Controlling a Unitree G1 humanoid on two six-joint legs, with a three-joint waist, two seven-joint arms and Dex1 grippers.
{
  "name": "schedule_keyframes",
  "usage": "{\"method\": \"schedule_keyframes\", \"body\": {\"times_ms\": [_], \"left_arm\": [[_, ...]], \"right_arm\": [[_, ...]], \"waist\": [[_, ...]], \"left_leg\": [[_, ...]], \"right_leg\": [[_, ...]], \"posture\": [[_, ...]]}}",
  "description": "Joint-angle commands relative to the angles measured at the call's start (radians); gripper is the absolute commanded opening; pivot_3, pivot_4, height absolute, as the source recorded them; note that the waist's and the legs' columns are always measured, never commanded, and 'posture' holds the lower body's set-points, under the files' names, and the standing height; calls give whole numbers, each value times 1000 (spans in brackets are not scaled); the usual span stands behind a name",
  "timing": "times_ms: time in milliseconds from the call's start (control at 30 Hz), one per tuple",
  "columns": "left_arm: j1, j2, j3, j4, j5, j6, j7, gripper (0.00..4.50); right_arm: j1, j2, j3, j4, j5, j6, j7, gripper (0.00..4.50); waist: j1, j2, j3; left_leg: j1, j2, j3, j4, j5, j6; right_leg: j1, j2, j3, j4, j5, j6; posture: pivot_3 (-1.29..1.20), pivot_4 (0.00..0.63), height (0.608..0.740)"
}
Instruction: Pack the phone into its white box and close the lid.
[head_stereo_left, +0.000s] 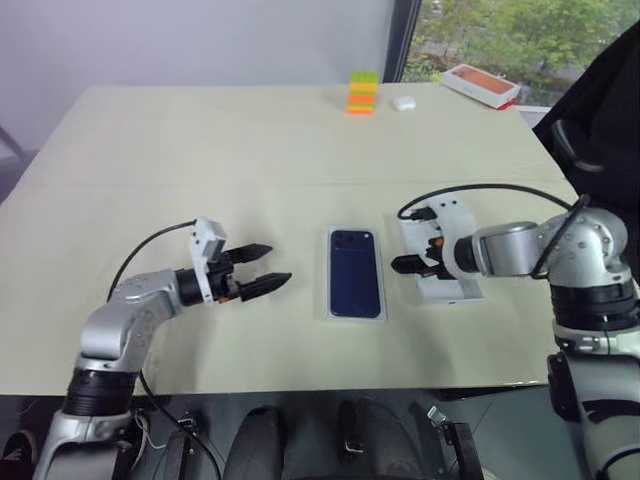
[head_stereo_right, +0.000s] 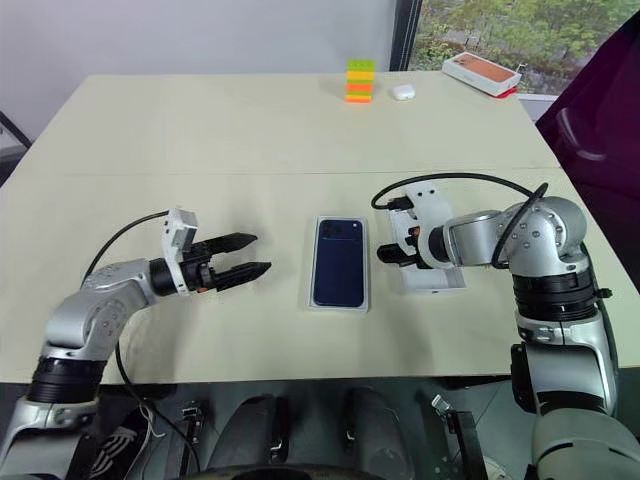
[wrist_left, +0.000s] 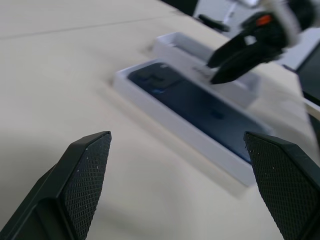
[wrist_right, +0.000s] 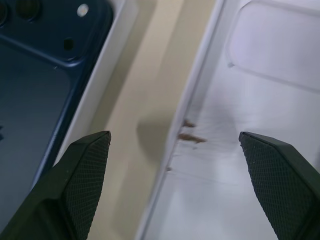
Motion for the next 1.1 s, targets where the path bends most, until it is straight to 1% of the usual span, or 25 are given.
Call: {"method": "schedule_keyframes", "body": {"times_ms": [33, 100, 200, 267, 367, 467, 567, 633, 700, 967, 1067, 1100], "left_arm": [[6, 38, 31, -79, -55, -11, -75, 4457], [11, 55, 21, -110, -36, -49, -98, 4457], [21, 77, -3, -144, 40, -164, -130, 4457], [24, 91, -14, -153, 68, -211, -150, 4457], [30, 108, -35, -140, 129, -305, -174, 4457], [29, 99, -36, -119, 134, -332, -172, 4457], [36, 90, -37, -103, 143, -355, -162, 4457], [42, 73, -34, -100, 110, -352, -172, 4457], [45, 65, -31, -102, 109, -352, -161, 4457], [32, 42, -38, -100, 127, -361, -126, 4457], [30, 40, -38, -98, 130, -359, -119, 4500], [30, 40, -38, -98, 128, -357, -117, 4500]], "right_arm": [[-9, 15, -37, 25, 193, 7, -166, 4292], [-3, 27, -43, 35, 257, 7, -258, 4292], [2, 20, -29, 55, 367, -23, -383, 4292], [0, 2, 7, 64, 456, -72, -462, 4292], [-5, -16, 57, 73, 544, -139, -554, 4292], [-2, -37, 107, 71, 619, -208, -620, 4292], [7, -60, 151, 56, 668, -259, -658, 4292], [19, -78, 173, 44, 683, -283, -674, 4292], [21, -96, 194, 38, 697, -303, -682, 4292], [-3, -123, 233, 52, 654, -322, -649, 4292], [10, -125, 233, 52, 635, -326, -641, 3523], [11, -125, 232, 51, 628, -326, -639, 3020]], "waist": [[1, 0, 0], [1, 0, 0], [4, 0, 0], [5, 0, 0], [4, 0, 0], [4, 0, 0], [4, 0, 0], [5, 1, 0], [5, 1, 0], [7, 0, 0], [7, 0, -1], [6, 0, -1]], "left_leg": [[0, 0, 0, 0, 0, 0], [0, 0, 0, 0, 0, 0], [-1, 0, 0, 0, 0, 0], [0, 0, 0, 0, 0, 0], [0, 0, 0, 0, 0, 0], [-1, 0, 1, 0, 0, 0], [-1, 0, 1, 0, 0, 0], [-1, 0, 1, 0, 0, 0], [-1, 1, 1, 0, 0, 1], [-1, 1, 1, 0, 0, 1], [-1, 1, 1, 0, 0, 1], [-1, 1, 1, 0, 0, 1]], "right_leg": [[0, 0, 0, 0, 0, 0], [0, 0, 0, 0, 0, 0], [0, 0, 0, -1, 0, 0], [0, 0, 0, -1, 0, 0], [0, 0, 0, -1, 0, 0], [-1, 1, 0, -1, 0, 0], [-1, 1, 0, -1, 0, 0], [-1, 1, 0, -1, 0, 0], [-1, 1, 0, -2, 0, 0], [-1, 1, 0, -2, 0, 0], [-1, 1, 0, -2, 0, 0], [-1, 1, 0, -2, 0, 0]], "posture": [[0, 150, 740], [0, 150, 740], [0, 150, 740], [0, 150, 740], [0, 150, 740], [0, 150, 740], [0, 150, 740], [0, 150, 740], [0, 150, 740], [0, 150, 740], [0, 150, 740], [0, 150, 740]]}}
